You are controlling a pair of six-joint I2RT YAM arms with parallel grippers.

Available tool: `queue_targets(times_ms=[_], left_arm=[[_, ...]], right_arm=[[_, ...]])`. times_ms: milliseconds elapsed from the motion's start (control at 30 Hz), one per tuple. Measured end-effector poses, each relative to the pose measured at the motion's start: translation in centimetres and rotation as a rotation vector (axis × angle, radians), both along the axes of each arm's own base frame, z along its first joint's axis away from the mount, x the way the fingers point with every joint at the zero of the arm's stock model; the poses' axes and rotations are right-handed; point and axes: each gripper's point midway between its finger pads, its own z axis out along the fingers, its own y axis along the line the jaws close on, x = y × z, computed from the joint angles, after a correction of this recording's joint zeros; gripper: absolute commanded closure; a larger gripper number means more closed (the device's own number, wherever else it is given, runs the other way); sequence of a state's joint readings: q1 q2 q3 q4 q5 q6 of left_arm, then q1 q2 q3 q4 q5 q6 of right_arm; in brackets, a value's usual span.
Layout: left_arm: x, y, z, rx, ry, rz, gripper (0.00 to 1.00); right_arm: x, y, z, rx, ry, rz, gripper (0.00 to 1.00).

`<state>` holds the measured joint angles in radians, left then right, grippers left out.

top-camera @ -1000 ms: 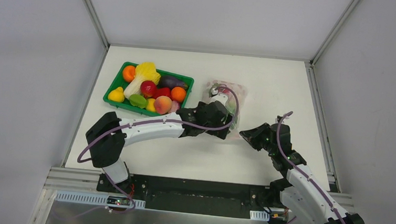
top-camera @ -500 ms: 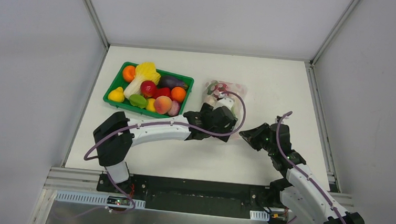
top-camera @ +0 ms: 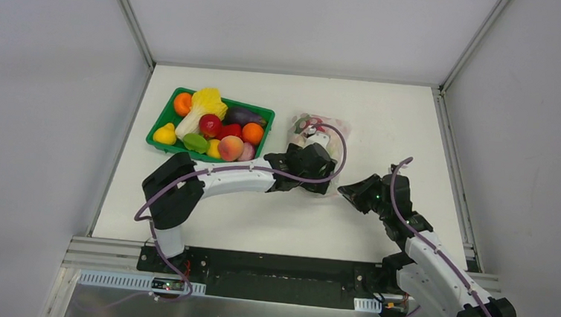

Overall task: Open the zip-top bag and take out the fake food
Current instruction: Pick up the fake vegetable from the zipper food storage bag.

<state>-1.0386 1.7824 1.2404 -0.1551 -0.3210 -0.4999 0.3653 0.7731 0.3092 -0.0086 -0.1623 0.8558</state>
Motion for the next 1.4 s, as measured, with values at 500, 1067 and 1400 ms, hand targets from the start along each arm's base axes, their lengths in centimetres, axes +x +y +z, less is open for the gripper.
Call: queue_targets(times_ms=[500,1067,1400], left_arm=[[1.2,0.0,-4.2,0.040,0.037,0.028,0.01],[2.3,-2.1,-6.4,0.051,0.096,0.046,0.57],[2.3,-1.9,-6.4,0.034,0.126,0.066,1.00]], right_arm=[[-0.2,0.5,-1.2,0.003,0.035,0.026,0.97],[-0.1,0.9,-2.0,0.004,0.051,0.040,0.97],[-0.2,0.9,-2.2,0.004,0.057,0.040,0.97]])
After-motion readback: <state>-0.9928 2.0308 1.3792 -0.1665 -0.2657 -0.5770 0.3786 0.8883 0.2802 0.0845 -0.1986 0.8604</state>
